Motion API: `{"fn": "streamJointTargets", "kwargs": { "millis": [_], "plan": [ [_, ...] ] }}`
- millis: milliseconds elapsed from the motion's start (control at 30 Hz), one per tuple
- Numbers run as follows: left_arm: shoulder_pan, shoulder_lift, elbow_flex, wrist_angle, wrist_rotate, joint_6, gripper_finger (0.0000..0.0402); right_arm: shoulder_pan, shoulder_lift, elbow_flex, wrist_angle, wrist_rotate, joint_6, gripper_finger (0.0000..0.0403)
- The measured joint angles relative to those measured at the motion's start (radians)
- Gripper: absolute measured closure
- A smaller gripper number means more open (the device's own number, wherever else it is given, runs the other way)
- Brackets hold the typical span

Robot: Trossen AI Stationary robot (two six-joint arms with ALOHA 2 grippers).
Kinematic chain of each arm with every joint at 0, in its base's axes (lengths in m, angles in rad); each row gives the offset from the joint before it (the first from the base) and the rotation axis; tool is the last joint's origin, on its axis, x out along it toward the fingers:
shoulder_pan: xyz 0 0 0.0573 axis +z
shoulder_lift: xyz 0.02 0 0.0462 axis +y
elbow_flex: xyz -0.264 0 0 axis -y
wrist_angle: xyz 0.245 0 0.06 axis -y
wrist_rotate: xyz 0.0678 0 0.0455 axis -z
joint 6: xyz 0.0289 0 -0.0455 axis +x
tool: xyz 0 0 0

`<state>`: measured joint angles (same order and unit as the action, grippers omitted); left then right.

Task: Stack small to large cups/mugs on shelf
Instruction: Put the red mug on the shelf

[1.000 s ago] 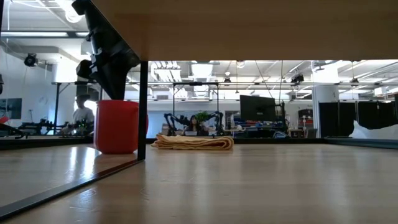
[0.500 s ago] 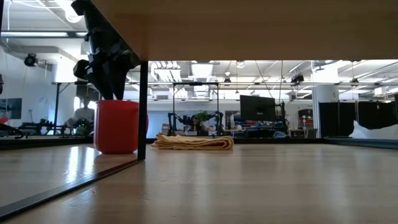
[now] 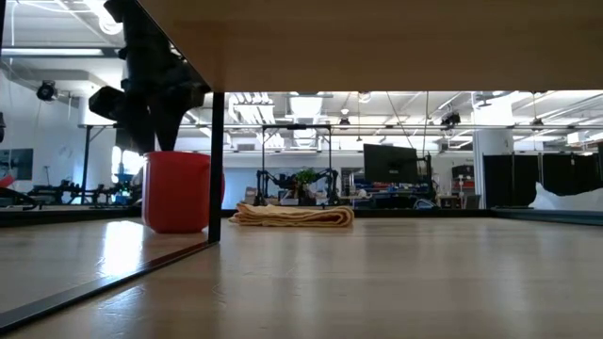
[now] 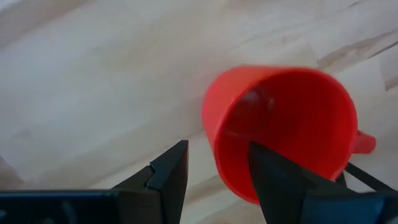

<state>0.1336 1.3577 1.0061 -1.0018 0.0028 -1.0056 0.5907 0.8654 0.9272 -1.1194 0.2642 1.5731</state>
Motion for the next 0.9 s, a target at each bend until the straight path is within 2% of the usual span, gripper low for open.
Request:
{"fn": "streamJointTargets", "kwargs": {
  "millis": [300, 400, 600, 900],
  "plan": [
    [-0.054, 0.038, 0.000, -0.001, 0.019, -0.089, 0.0259, 0.000, 0.000, 0.000, 0.000, 0.025, 0.005, 0.0216],
    [-0.056, 0.053, 0.000, -0.001, 0.007, -0.095, 0.0291, 0.000, 0.000, 0.000, 0.000, 0.026, 0.004, 0.0216],
    [-0.055, 0.091, 0.000, 0.004, -0.065, -0.104, 0.0387, 0.000, 0.001, 0.000, 0.001, 0.026, 0.005, 0.0216],
    [-0.055, 0.117, 0.020, 0.003, -0.058, 0.056, 0.0400, 0.000, 0.001, 0.000, 0.001, 0.026, 0.006, 0.0216]
  ]
}}
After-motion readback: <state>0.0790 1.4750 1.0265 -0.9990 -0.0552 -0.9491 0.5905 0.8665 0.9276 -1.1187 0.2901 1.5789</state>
